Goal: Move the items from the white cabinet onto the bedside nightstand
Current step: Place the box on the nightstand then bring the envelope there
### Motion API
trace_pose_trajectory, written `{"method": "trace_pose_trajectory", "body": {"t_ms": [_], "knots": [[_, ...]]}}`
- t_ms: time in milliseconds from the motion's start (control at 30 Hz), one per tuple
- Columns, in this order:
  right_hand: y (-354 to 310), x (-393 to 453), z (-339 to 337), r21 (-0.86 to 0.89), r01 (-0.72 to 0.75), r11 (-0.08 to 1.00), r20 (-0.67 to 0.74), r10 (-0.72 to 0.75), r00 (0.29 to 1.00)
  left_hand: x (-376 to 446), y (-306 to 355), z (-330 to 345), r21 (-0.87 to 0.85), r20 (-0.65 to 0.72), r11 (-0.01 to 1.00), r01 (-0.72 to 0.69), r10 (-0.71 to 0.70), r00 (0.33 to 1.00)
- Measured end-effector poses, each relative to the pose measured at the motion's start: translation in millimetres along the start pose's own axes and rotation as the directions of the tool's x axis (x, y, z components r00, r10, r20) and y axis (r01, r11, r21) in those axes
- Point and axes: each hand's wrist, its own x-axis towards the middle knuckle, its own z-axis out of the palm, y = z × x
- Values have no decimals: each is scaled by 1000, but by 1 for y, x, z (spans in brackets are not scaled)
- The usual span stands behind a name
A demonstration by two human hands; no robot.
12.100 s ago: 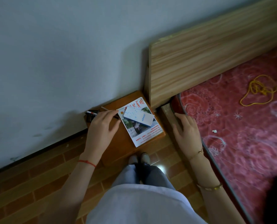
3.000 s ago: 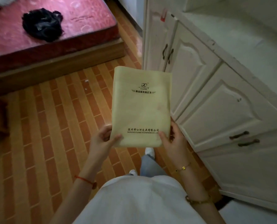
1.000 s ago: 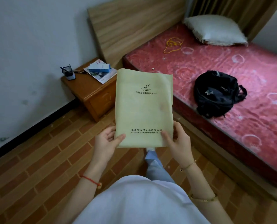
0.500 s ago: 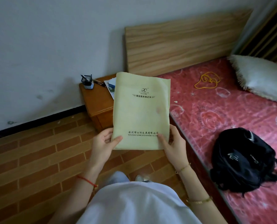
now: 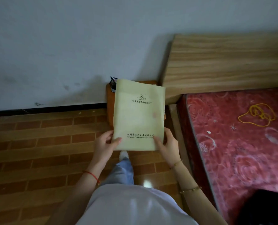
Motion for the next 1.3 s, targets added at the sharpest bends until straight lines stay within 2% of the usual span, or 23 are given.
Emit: {"method": "trace_pose_trajectory", "body": {"t_ms": [133,400,533,733,1067,1300], "knots": [[3,68,33,-18,-73,997,88,74,993,63,-1,-1,28,8,1000,9,-10,1000],[10,180,89,-70,-237,969,273,248,930,172,-18,0,5,39,970,243,-243,969],[24,228,122,-130,-251,959,329,280,902,221,-39,1,-10,14,941,338,-338,941],[63,282,173,-168,-272,948,401,317,859,278,-83,13,-43,10,913,407,-407,914],[151,326,246,-225,-267,937,397,339,853,350,-182,48,-82,-23,885,458,-461,887],[186,342,273,-238,-234,943,339,307,889,376,-219,65,-89,-71,882,462,-469,880]]}}
